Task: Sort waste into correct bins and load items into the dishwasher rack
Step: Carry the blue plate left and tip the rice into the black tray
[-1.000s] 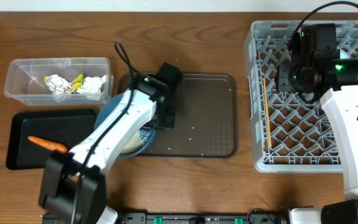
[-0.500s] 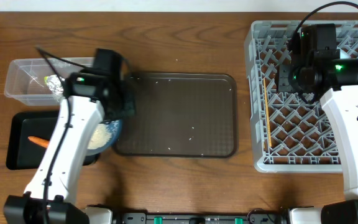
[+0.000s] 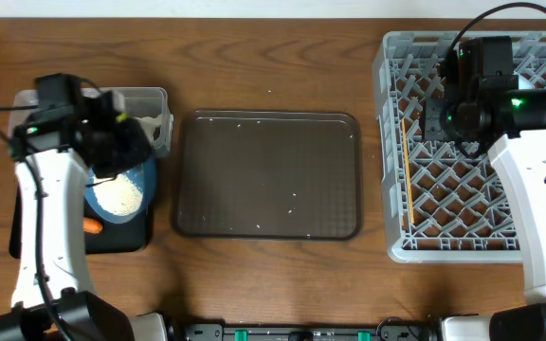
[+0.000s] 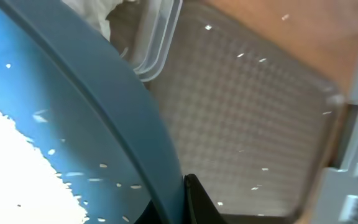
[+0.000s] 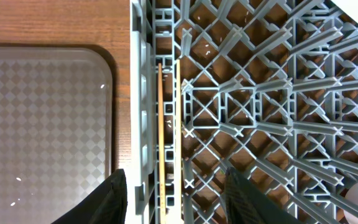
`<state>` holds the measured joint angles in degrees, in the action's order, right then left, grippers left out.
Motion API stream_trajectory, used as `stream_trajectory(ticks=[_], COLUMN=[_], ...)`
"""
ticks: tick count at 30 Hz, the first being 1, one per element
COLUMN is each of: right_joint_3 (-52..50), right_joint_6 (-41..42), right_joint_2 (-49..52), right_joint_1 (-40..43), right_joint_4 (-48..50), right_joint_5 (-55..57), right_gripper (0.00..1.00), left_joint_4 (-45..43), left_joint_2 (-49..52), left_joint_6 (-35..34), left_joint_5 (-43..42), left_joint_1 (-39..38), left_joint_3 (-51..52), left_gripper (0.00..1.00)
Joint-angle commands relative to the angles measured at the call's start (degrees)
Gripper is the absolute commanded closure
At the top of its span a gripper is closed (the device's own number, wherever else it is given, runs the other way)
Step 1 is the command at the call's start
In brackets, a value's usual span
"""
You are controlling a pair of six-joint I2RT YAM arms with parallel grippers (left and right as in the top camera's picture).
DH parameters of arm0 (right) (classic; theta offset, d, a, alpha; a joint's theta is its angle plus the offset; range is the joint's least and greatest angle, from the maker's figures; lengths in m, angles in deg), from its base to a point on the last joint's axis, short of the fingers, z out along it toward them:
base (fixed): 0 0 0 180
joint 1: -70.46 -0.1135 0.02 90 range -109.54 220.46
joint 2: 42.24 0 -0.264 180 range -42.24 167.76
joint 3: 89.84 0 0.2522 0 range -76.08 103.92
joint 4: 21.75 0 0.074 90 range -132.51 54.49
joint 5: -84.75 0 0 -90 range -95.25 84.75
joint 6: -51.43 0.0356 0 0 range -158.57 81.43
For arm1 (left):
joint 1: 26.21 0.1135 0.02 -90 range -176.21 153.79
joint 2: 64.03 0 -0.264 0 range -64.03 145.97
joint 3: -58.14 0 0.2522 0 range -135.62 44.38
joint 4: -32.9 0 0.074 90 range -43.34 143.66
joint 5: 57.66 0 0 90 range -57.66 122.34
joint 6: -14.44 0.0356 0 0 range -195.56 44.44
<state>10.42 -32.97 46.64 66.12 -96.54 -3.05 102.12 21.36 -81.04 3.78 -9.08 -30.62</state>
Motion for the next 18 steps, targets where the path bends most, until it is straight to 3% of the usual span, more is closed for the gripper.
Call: stream_trajectory(ticks=[1, 10, 18], right_joint_3=[-0.1, -0.1, -0.1], right_joint_6=[-0.1, -0.1, -0.1], right_joint_2=[0.4, 0.4, 0.4], right_joint_1=[0.3, 0.3, 0.3], right_joint_4=[-0.1, 0.1, 0.1], right_joint_5=[0.6, 1.0, 1.0], right_gripper=[0.55, 0.55, 0.54], left_joint_4=[-0.3, -0.7, -0.9], left_joint_2=[-0.4, 0.3, 0.4], left_joint_6=[2.4, 4.4, 4.4], left_joint_5=[-10.1, -22.4, -25.5], left_joint_1=[3.8, 11.9, 16.1], left_joint_3=[0.0, 1.2, 2.8], left_gripper=[0.94, 0.94, 0.94])
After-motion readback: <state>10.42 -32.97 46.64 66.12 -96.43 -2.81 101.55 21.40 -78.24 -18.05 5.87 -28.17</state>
